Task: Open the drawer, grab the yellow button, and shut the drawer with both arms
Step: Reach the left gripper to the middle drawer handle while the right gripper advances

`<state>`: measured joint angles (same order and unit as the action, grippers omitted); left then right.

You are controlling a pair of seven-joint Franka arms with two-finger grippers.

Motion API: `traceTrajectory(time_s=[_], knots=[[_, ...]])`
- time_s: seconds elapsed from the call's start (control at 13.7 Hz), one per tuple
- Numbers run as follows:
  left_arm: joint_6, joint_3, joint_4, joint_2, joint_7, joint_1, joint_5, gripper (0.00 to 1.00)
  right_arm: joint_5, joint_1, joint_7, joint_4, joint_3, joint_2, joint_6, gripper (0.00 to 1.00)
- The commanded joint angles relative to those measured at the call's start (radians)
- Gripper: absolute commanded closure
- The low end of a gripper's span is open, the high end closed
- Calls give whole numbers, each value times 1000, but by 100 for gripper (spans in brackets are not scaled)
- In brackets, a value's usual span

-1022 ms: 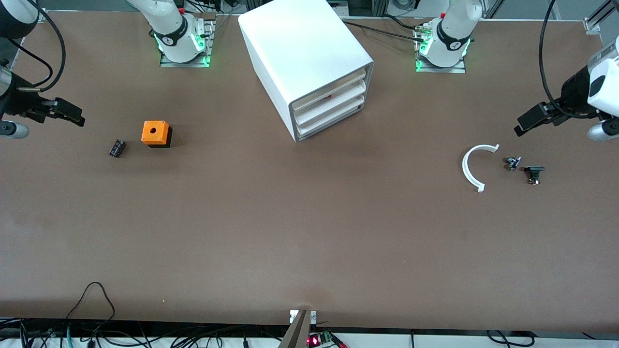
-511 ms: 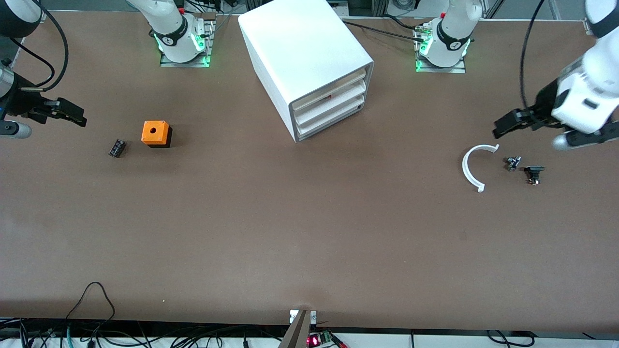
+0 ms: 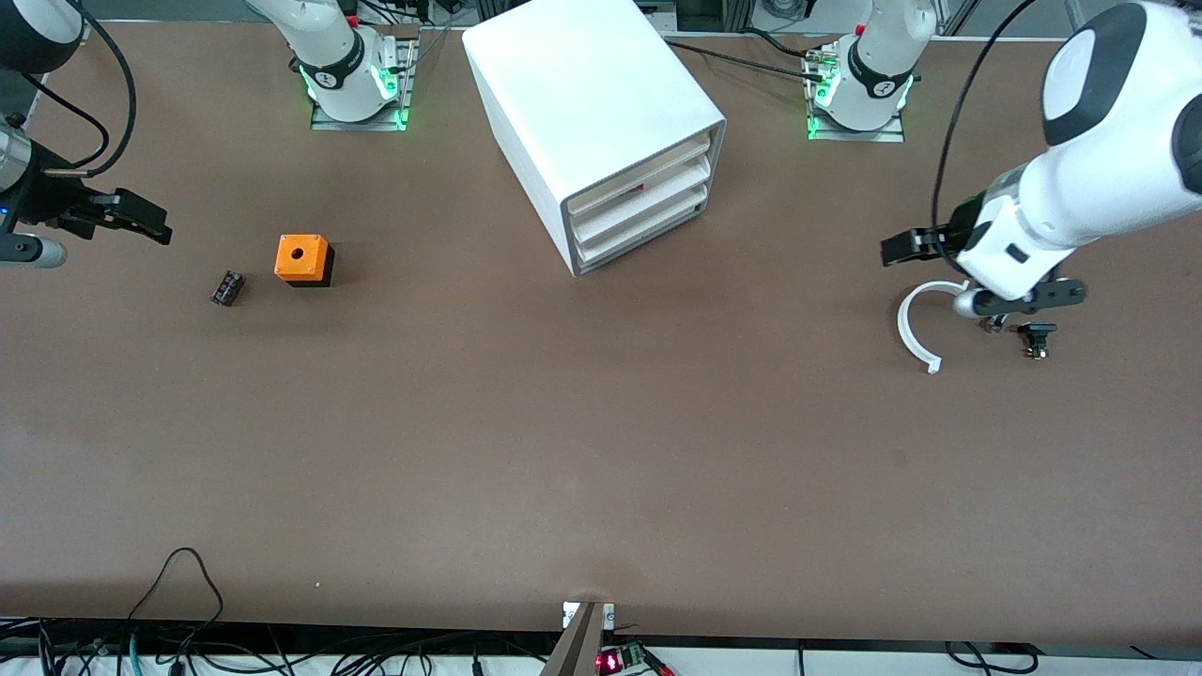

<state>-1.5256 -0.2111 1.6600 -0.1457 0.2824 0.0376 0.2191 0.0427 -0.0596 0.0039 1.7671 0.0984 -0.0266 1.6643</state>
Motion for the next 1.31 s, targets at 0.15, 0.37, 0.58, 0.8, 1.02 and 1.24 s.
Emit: traceTrajectory(time_s=[0.15,0.37,0.58,0.8,1.02,1.24], knots=[[105,2,114,-74,-340,19,306,0,-23,-32,-1,8,0,-3,-9,0],[90,-10,259,-113,-471,5,541,0,-23,-55,-2,8,-6,-1,-41,0],[-60,-101,389,-118,-552,-1,624,0,-20,-85,-5,6,-31,-3,-66,0],[-175,-194,495,-117,-552,-1,730,0,-23,-86,-9,-8,-63,4,-60,0],[-192,-241,526,-114,-543,-1,749,0,-20,-137,-42,-41,-66,54,-64,0],[-194,-267,555,-112,-542,-4,782,1,-24,-199,-39,-72,-68,99,-49,0]])
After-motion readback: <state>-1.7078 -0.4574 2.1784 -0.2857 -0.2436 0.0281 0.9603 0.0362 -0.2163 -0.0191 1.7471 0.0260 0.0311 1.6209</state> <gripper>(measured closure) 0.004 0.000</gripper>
